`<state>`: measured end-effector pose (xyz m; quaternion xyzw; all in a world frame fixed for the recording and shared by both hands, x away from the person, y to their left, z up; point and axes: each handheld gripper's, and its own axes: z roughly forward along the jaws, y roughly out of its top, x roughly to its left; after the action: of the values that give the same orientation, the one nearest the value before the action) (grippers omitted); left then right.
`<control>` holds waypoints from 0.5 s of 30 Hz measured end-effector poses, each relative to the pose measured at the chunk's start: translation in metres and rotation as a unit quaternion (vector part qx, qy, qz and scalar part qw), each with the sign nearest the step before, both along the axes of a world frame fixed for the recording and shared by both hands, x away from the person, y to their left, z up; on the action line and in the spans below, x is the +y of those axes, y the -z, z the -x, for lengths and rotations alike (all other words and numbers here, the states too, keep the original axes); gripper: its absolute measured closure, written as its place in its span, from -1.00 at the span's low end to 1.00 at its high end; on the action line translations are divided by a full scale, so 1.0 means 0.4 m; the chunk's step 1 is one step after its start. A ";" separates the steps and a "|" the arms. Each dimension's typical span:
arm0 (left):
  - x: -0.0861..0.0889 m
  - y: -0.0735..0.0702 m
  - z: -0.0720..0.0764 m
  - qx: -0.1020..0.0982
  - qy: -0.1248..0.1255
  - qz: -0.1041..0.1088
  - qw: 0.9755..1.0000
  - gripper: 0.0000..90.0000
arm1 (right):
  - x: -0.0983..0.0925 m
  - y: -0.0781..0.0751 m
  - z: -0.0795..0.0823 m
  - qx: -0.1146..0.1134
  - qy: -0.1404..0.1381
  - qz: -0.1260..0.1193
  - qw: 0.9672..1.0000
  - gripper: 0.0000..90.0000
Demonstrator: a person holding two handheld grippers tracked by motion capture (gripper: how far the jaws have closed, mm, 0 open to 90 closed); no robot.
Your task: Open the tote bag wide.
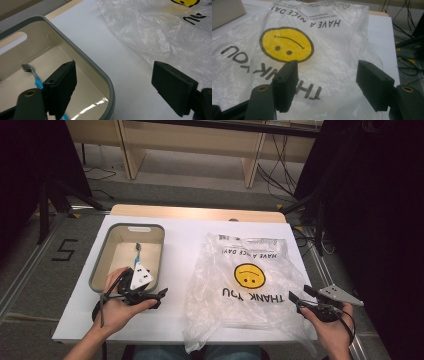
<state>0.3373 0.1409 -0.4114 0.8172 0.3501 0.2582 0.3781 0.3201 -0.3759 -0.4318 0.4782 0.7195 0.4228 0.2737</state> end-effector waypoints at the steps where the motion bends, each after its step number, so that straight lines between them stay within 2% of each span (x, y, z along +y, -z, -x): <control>1: -0.002 0.001 0.001 0.001 0.003 0.000 1.000 -0.55 | -0.001 -0.002 -0.002 0.003 0.003 0.001 1.000 -0.22; 5: -0.009 0.003 0.004 0.007 0.010 -0.005 1.000 -0.54 | -0.001 -0.003 -0.008 0.011 0.010 0.003 1.000 -0.21; 9: -0.029 0.002 0.009 0.008 0.022 -0.006 1.000 -0.52 | 0.003 0.006 -0.021 0.030 0.012 0.012 0.999 -0.21; 14: -0.081 0.008 0.016 0.020 0.045 -0.016 0.999 -0.51 | -0.003 0.012 -0.028 0.039 0.017 0.014 0.999 -0.21; 15: -0.105 0.016 0.019 0.028 0.057 -0.020 0.998 -0.51 | -0.006 0.014 -0.031 0.047 0.023 0.016 0.999 -0.21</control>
<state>0.3298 0.0987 -0.4180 0.8504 0.3078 0.2201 0.3656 0.3325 -0.3783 -0.4373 0.5090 0.7273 0.3819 0.2572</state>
